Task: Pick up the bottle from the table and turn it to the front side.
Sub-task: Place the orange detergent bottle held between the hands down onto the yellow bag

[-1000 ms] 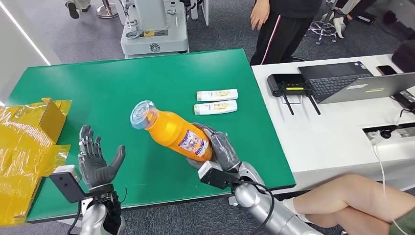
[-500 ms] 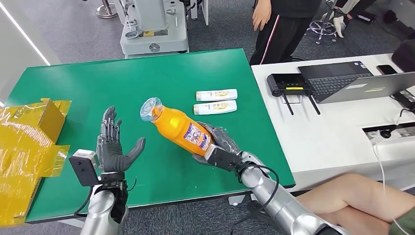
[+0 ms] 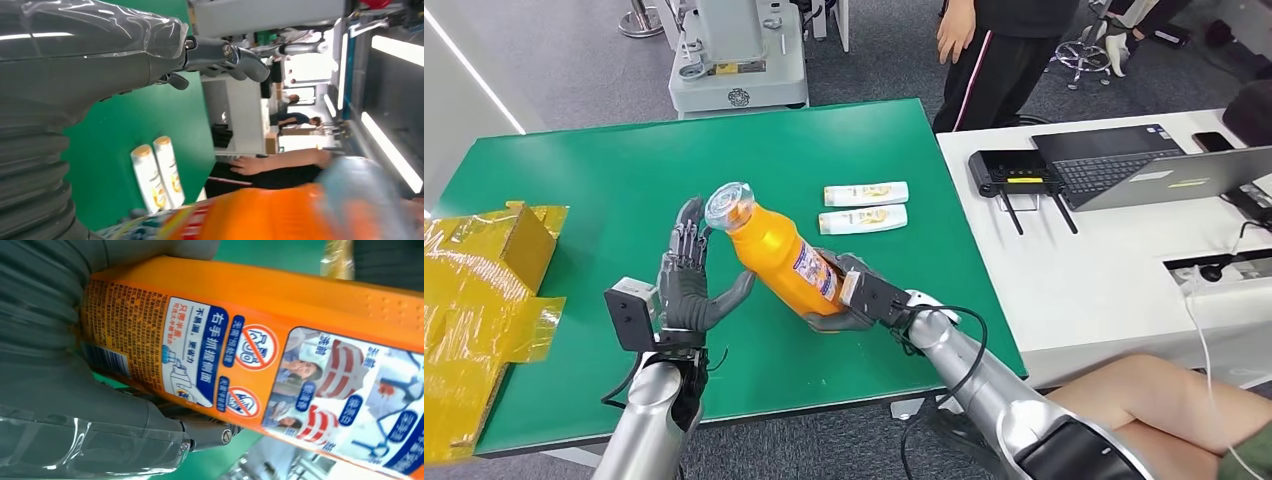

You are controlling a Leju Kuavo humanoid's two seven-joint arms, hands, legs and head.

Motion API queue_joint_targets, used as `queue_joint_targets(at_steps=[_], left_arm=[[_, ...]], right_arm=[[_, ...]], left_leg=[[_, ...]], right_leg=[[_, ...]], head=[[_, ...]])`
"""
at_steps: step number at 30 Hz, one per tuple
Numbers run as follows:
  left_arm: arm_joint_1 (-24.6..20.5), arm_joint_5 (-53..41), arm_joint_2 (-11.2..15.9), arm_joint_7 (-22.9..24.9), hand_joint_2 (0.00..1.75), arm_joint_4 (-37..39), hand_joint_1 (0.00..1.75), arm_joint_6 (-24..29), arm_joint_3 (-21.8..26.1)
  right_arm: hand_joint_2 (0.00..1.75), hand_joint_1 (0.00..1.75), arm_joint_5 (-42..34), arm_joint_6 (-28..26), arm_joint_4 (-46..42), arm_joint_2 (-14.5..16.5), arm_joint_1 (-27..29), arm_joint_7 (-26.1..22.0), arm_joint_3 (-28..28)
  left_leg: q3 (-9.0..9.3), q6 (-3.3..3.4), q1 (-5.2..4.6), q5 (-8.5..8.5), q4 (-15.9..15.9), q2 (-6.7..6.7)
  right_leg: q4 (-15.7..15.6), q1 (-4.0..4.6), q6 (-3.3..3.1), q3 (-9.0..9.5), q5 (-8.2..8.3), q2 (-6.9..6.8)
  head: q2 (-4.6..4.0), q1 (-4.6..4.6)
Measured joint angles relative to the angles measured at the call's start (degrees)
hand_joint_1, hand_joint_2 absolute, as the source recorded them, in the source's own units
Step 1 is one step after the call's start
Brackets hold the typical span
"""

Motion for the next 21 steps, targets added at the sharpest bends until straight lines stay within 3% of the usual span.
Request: queue_joint_targets(at_steps=[7,21], left_arm=[[-0.39,0.25,-0.33,-0.10,1.75,1.84,0.00,0.48,-0.38],[-0.52,0.40,-0.42,0.08,1.75,2.37,0.00,1.16,-0.57]], right_arm=[[1.75,1.75,0.08,2.76,2.95,2.53,-4.13,-0.39,-0.03],[1.75,1.75,0.05,4.33,5.90,4.51,-5.94,0.95,0.31]], left_leg=[[-0.01,0.00,0.01,0.00,0.00,-0.01],[-0.02,0.00,0.01,0.00,0.00,-0.01]], right_leg=[[0.01,0.01,0.00,-0.02,-0.01,0.00],[0.01,0.01,0.00,-0.02,0.00,0.00]], head=[[0.00,0.00],[0.00,0.00]])
